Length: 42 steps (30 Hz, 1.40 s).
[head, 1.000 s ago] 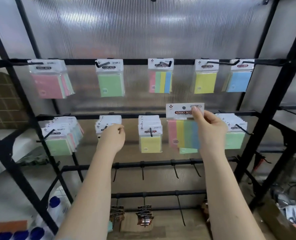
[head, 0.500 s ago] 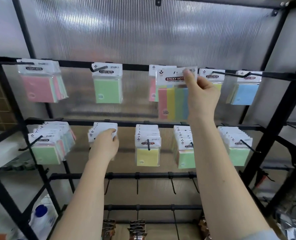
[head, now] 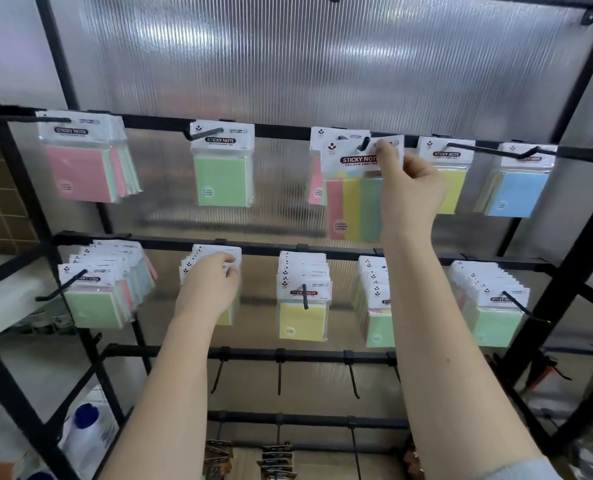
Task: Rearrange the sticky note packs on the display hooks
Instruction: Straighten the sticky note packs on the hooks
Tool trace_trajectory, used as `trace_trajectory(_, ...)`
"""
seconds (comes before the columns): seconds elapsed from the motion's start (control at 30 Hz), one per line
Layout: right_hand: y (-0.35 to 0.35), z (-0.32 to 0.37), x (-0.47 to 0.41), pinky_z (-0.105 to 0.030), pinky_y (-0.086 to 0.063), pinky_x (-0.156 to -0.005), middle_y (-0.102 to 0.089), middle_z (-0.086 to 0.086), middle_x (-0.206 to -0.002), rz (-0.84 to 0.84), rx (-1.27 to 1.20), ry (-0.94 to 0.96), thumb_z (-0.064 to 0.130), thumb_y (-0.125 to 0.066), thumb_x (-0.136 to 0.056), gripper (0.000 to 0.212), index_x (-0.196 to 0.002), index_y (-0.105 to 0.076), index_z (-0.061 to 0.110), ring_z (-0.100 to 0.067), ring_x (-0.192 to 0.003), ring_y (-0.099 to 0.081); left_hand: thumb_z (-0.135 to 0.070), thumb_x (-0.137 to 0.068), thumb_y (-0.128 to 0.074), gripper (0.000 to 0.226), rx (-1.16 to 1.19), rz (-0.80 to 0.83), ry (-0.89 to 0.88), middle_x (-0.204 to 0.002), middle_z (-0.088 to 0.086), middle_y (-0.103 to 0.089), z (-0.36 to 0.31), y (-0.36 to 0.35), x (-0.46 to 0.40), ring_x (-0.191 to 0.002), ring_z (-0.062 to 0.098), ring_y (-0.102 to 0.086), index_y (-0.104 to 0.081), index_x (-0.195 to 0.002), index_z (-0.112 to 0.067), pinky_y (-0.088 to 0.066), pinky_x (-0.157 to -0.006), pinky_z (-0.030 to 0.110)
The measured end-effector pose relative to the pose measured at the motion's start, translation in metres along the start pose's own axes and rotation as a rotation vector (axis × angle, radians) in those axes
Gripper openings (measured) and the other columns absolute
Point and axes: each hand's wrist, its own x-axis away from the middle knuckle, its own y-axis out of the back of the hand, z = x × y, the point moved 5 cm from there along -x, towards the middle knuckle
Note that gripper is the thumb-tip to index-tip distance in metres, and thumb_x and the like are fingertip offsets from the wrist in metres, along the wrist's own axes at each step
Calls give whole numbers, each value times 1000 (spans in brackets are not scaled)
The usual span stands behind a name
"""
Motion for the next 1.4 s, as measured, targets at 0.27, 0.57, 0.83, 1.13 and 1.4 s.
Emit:
trace_trajectory(0.27,-25,-35,-36,-17,-27,-48,-48,3,-59,28,67,-80,29,-62,-90,32,-62,-57,16,-5,-50,-31,-20,-96,-39,32,43,-33,32,-90,-1,-56,-1,-2,-13,-63,16,-49,-56,-123,-25,-32,-48,24)
trace_trajectory(0.57,-46,-62,-57,-7,-28,-39,-44,13,-49,-77,21,-139,25,-68,-87,31,-60,-55,18,2,-35,-39,-21,-96,-42,28,13,-74,30,-121,3,-59,4,2,-27,-101,22,-53,-58,-118,-22,-42,-74,31)
trace_trajectory(0.83,-56,-72,-69,-3,-35,-47,-52,15,-62,-115,-4,-148,14,-72,-81,11,-79,-61,15,8,-46,-45,-20,-95,-45,27,62,-113,24,-124,-3,-58,4,4,-41,-88,20,-58,-59,-118,-20,-41,-71,28)
trace_trajectory(1.13,-50,-77,-56,-17,-39,-79,-56,4,-109,-242,0,-177,22,-72,-82,30,-105,-53,24,-9,-97,-55,-21,-95,-44,28,48,-77,35,-121,-2,-59,14,12,-39,-75,13,-58,-59,-119,-20,-43,-69,28)
trace_trajectory(1.4,-14,-104,4,-22,-48,-83,-67,4,-100,-339,53,-263,20,-64,-86,6,-92,-63,20,-11,-95,-62,-21,-95,-46,28,7,-4,-9,-122,-2,-60,36,24,-29,-78,9,-48,-59,-120,-22,-36,-71,25)
